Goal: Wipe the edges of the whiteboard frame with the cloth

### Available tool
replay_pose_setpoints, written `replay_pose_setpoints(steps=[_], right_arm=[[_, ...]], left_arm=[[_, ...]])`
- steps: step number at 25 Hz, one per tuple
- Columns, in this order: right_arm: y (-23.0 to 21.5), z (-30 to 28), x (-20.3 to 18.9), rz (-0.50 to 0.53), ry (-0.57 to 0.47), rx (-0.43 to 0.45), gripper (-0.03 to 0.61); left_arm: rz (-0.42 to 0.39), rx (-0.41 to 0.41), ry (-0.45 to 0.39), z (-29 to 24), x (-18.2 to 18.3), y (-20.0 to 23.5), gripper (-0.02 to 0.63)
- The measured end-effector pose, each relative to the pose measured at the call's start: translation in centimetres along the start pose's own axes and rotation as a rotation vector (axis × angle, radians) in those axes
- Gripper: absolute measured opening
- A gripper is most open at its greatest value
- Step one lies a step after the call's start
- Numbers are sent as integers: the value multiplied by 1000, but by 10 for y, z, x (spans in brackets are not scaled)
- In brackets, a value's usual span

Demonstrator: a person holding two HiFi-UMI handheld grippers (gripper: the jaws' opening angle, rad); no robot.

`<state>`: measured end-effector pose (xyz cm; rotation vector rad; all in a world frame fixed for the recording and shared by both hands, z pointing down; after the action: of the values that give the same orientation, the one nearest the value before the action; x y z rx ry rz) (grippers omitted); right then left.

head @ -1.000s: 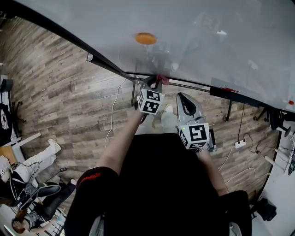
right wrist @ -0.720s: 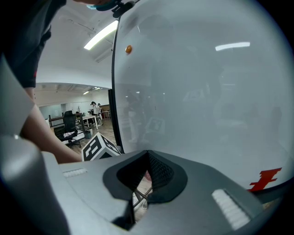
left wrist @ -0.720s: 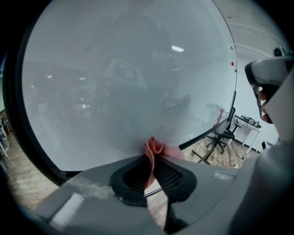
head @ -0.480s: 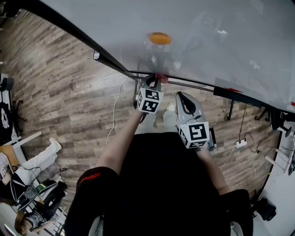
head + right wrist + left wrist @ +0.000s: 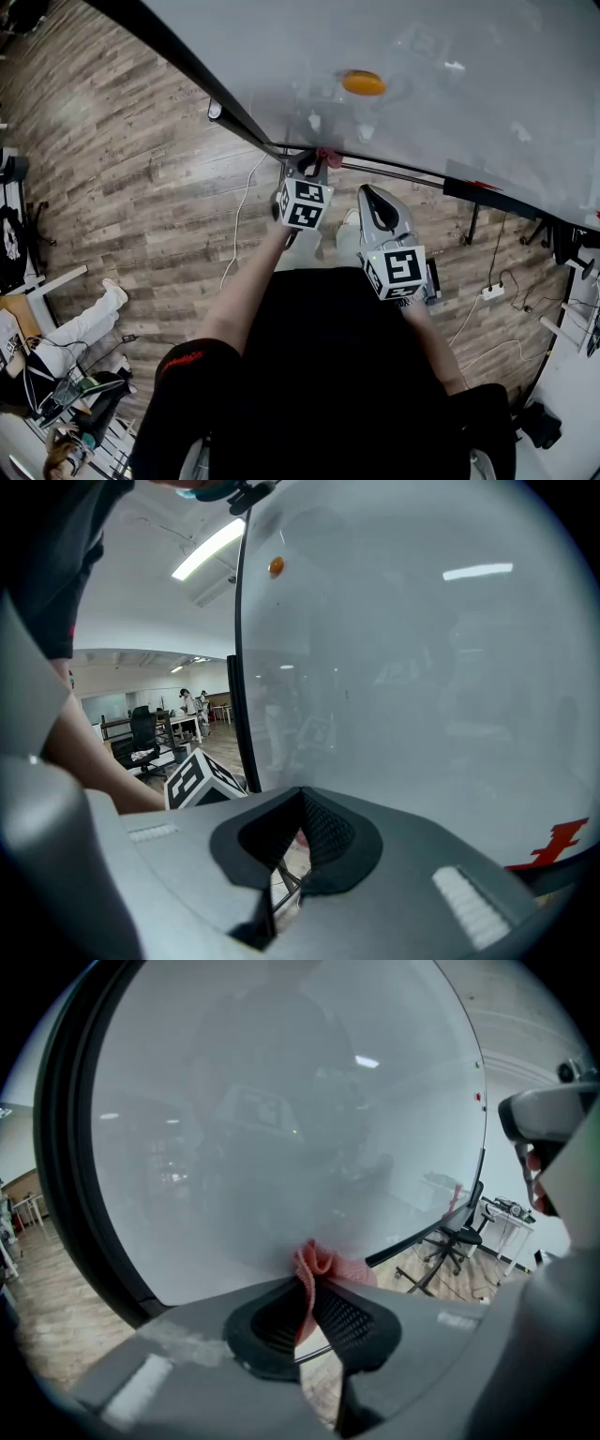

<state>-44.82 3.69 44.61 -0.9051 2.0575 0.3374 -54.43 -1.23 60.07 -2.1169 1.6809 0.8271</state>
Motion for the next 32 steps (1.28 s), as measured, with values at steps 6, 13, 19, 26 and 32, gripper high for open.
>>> replay_pose_setpoints(steps=[6, 13, 19, 26, 32], right_arm=[[10, -8, 5, 2, -2, 5, 2], [20, -20, 12, 2, -3, 9, 2], [28, -28, 15, 6, -4, 17, 2], [36, -33, 18, 12, -5, 26, 2], [43, -36, 18, 20, -3, 38, 2]], left_arm=[[4, 1, -3, 5, -3, 12, 28], [16, 6, -4, 10, -7, 28, 28], [25, 17, -5, 13, -11, 40, 28], [31, 31, -6, 19, -15, 52, 28], [50, 49, -10, 23, -19, 61, 28]])
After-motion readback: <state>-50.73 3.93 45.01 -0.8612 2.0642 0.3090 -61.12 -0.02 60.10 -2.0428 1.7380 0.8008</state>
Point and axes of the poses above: the fingertips, and each gripper's own axes: z backward along the fingers, y to its left, x out of its top, the point moved 2 cm from there along z, backward along the fingers, and after that the axes turned 13 degrees about y, right-handed, at the moved point
